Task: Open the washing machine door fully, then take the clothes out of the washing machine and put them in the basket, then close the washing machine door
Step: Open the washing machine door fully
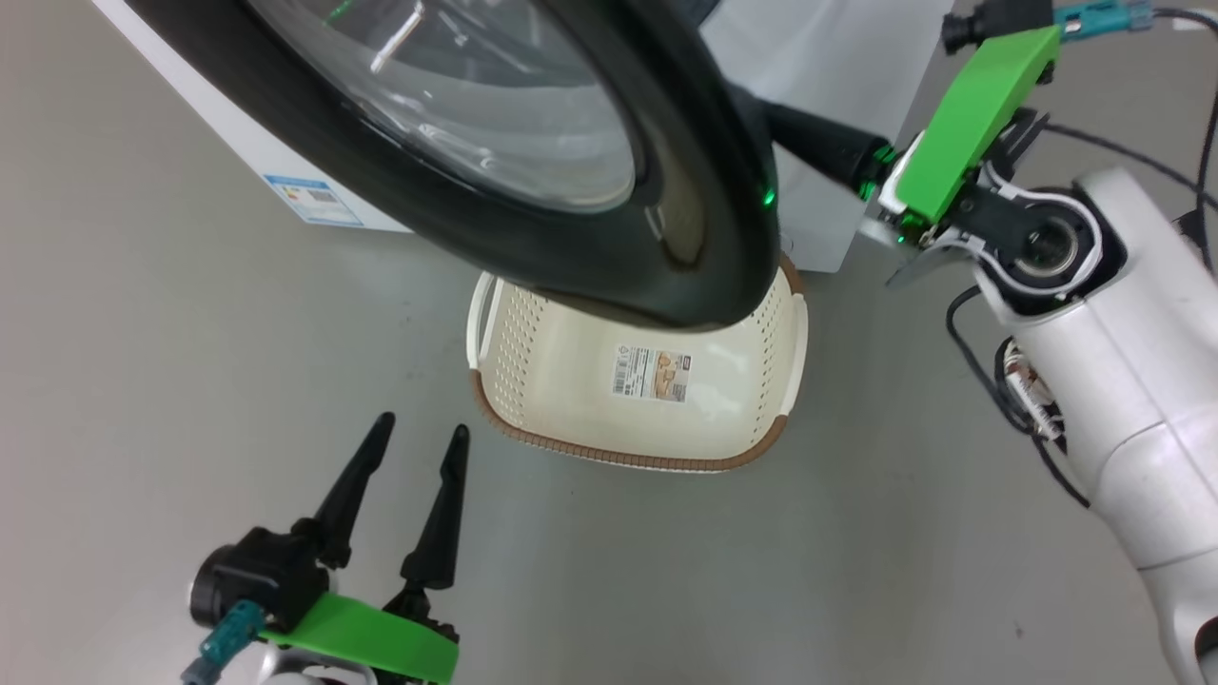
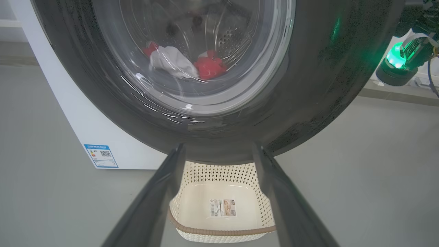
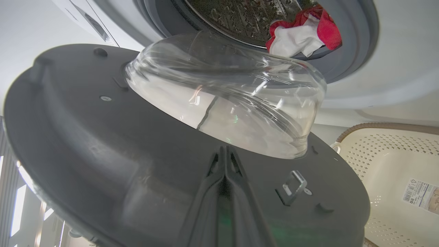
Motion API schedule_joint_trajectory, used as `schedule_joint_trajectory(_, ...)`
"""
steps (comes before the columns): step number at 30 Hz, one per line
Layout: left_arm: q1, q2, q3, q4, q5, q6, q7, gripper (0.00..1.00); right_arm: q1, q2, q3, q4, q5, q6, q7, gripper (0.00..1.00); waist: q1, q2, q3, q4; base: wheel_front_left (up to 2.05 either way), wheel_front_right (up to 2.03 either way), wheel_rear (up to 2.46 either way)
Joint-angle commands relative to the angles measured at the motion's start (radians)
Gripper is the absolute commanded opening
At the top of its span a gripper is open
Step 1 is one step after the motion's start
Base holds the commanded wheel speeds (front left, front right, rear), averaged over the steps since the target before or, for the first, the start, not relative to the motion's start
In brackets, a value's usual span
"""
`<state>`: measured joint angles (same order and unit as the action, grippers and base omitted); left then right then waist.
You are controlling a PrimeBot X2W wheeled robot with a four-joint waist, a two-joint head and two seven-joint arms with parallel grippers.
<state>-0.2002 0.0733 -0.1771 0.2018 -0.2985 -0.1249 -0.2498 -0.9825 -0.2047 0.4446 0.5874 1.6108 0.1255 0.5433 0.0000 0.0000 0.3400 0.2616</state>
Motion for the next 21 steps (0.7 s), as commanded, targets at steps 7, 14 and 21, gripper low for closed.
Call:
schedule_joint_trajectory(7,0.043,0.009,0.053,-0.022,0.018,-0.006,-0.012,1.00,0.075,0.058,0.048,-0.074,-0.014,0.005,0.038,0.00,0.0000,0.0000,-0.056,-0.007,0.00,0.00,0.00)
schedule_joint_trajectory(14,0.063,0.006,0.056,-0.026,0.027,-0.006,-0.012,1.00,0.118,0.073,0.072,-0.110,-0.016,0.005,0.065,0.00,0.0000,0.0000,-0.081,-0.001,0.00,0.00,0.00)
schedule_joint_trajectory(21,0.067,0.002,0.059,-0.028,0.031,-0.006,-0.012,1.00,0.136,0.071,0.070,-0.121,-0.035,0.005,0.046,0.00,0.0000,0.0000,-0.087,0.003,0.00,0.00,0.00)
